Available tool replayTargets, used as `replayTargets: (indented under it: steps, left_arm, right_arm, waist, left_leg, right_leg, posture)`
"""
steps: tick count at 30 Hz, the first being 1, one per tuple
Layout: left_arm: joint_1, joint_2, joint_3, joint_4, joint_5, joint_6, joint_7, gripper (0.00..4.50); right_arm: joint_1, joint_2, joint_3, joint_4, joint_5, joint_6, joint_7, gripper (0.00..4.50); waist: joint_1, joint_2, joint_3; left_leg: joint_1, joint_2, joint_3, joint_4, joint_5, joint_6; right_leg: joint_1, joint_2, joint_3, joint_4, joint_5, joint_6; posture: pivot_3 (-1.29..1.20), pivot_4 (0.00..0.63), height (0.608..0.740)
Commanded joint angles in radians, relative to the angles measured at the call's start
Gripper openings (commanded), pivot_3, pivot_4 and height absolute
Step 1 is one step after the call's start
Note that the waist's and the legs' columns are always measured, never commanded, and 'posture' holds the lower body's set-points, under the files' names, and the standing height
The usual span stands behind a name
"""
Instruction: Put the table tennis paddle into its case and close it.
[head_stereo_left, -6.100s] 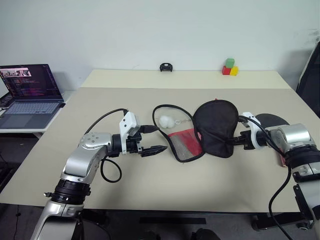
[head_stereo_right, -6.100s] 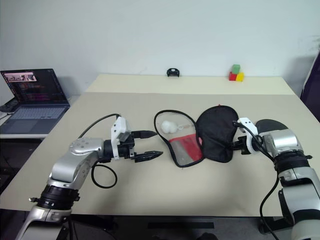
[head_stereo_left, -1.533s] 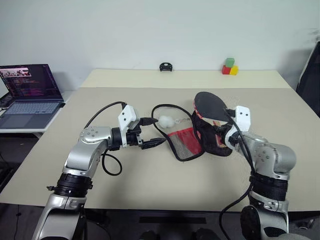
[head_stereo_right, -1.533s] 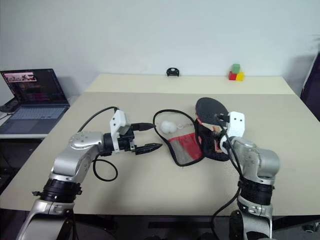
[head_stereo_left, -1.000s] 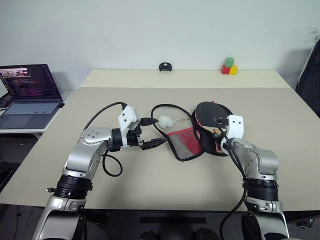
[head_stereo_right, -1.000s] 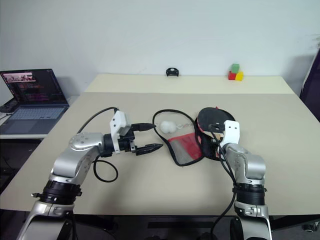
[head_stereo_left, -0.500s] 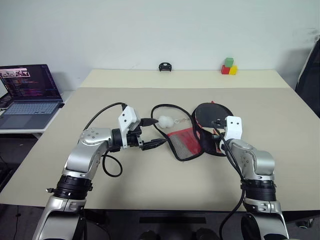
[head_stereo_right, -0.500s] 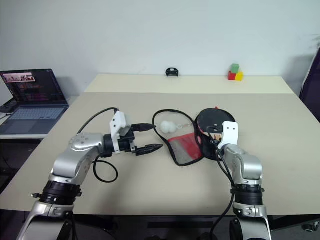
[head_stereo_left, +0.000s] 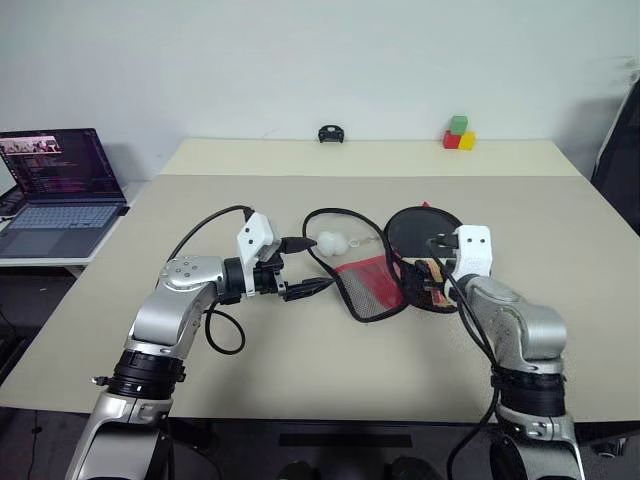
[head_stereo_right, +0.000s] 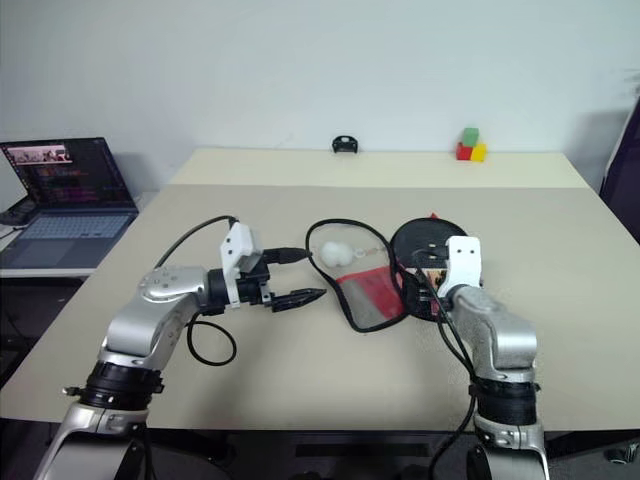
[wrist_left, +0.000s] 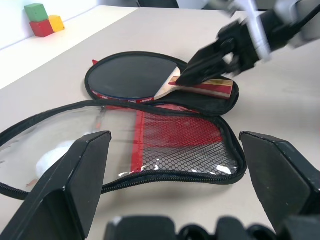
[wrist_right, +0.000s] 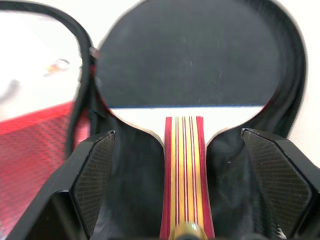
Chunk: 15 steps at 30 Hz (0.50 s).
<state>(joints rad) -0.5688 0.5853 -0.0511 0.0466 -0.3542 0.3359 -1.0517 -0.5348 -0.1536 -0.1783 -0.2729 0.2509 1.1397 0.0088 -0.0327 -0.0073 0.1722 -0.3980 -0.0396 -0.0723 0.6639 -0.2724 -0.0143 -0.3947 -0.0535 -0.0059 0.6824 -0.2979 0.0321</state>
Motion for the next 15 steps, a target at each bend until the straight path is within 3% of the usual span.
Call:
replayTargets:
  steps: [1, 4, 8, 15]
  left_arm:
    - [-0.013, -0.005, 0.042, 0.012, 0.003, -0.021, 0.043, 4.5]
    - [-0.022, -0.016, 0.035, 0.035, 0.021, -0.036, 0.068, 4.5]
    - [-0.029, -0.037, 0.03, 0.069, 0.032, -0.044, 0.081, 4.5]
    - [-0.023, -0.028, 0.055, 0.146, 0.055, -0.06, 0.114, 4.5]
  right_arm:
    - [-0.004, -0.087, -0.009, -0.157, 0.106, 0.044, 0.142, 4.48]
    - [-0.008, -0.153, -0.01, -0.18, 0.147, 0.045, 0.214, 4.48]
    - [-0.002, -0.368, -0.026, -0.195, 0.247, -0.03, 0.468, 4.48]
    - [0.002, -0.558, -0.075, -0.152, 0.36, -0.085, 0.691, 4.48]
  waist:
    - [0.0, 0.0, 0.0]
    - [0.001, 0.0, 0.0]
    - [0.002, 0.0, 0.0]
    - [0.001, 0.0, 0.0]
  left_leg:
    - [0.0, 0.0, 0.0, 0.0, -0.001, 0.001]
    - [0.0, 0.0, -0.001, 0.0, -0.001, 0.002]
    - [0.0, -0.001, -0.001, 0.001, -0.001, 0.003]
    - [0.002, 0.0, -0.002, 0.001, -0.001, 0.003]
  right_leg:
    - [0.0, 0.0, 0.0, 0.0, 0.0, 0.0]
    - [0.001, 0.0, -0.001, 0.0, 0.0, 0.0]
    - [0.002, 0.0, -0.002, -0.001, 0.0, 0.0]
    - [0.004, 0.0, -0.003, -0.001, 0.0, 0.0]
  posture:
    - [0.0, 0.15, 0.74]
    - [0.0, 0.15, 0.74]
    - [0.0, 0.15, 0.74]
    - [0.0, 0.15, 0.74]
